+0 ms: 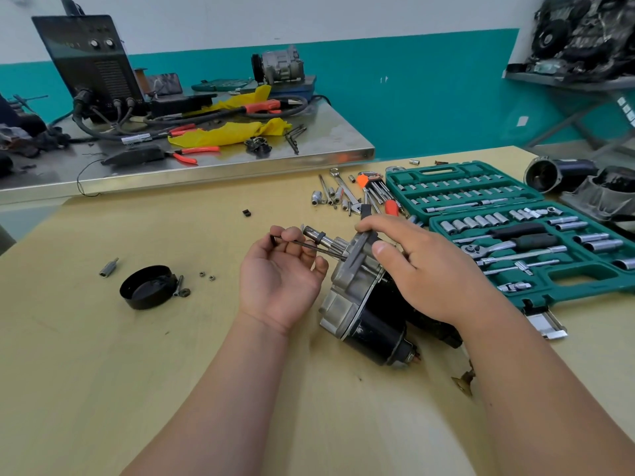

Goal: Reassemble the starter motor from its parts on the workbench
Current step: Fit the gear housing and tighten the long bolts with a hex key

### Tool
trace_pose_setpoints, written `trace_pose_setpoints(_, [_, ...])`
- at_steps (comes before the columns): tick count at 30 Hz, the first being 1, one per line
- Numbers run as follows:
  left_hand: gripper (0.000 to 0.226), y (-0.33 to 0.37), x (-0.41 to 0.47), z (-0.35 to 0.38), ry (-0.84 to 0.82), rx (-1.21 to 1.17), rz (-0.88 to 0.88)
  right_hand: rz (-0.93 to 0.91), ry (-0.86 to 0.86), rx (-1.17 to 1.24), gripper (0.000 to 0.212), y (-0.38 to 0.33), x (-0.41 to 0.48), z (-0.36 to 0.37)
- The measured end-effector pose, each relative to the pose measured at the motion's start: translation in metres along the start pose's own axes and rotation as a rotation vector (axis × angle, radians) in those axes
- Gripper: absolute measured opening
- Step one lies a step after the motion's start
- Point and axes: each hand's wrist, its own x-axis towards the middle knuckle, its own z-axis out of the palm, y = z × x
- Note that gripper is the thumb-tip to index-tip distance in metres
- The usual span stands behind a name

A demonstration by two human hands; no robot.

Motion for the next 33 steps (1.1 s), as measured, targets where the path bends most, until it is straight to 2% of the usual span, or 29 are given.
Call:
trace_pose_setpoints(3, [0.042, 0.007, 0.001, 0.006, 0.058, 0.124, 0.027, -0.001, -0.002, -0.009, 0.030, 0.000, -0.001, 0.000])
trace_pose_setpoints(6, [0.044, 0.011, -0.001, 0.011, 0.178, 0.316, 0.060, -0.003, -0.012, -0.016, 0.030, 0.000, -0.001, 0.000])
trace_pose_setpoints(10, [0.046, 0.013, -0.002, 0.012, 0.399, 0.763, 0.103, -0.008, -0.014, -0.016, 0.030, 0.002, -0.001, 0.001])
trace_pose_setpoints(12, [0.048, 0.013, 0.002, 0.014, 0.452, 0.897, 0.165, -0.009, -0.011, -0.018, 0.029, 0.003, -0.001, 0.001])
trace_pose_setpoints(16, [0.033, 0.012, 0.008, 0.016, 0.458, 1.123, 0.267, -0.010, -0.006, -0.019, 0.028, 0.004, 0.000, 0.002])
trace_pose_setpoints(20, [0.036, 0.010, 0.010, 0.009, 0.472, 1.123, 0.271, -0.005, -0.005, -0.007, 0.029, 0.005, 0.000, 0.002])
trace_pose_setpoints(25, [0.041, 0.010, 0.009, 0.011, 0.257, 1.091, 0.365, 0.000, -0.011, 0.009, 0.029, 0.005, 0.001, 0.003])
trace_pose_setpoints(27, [0.044, 0.011, 0.010, 0.008, 0.215, 1.077, 0.339, -0.005, -0.008, 0.009, 0.030, 0.005, 0.000, 0.003])
trace_pose_setpoints(33, [0.043, 0.007, 0.006, 0.001, 0.219, 0.742, 0.194, -0.010, -0.011, 0.015, 0.033, 0.007, 0.001, 0.003])
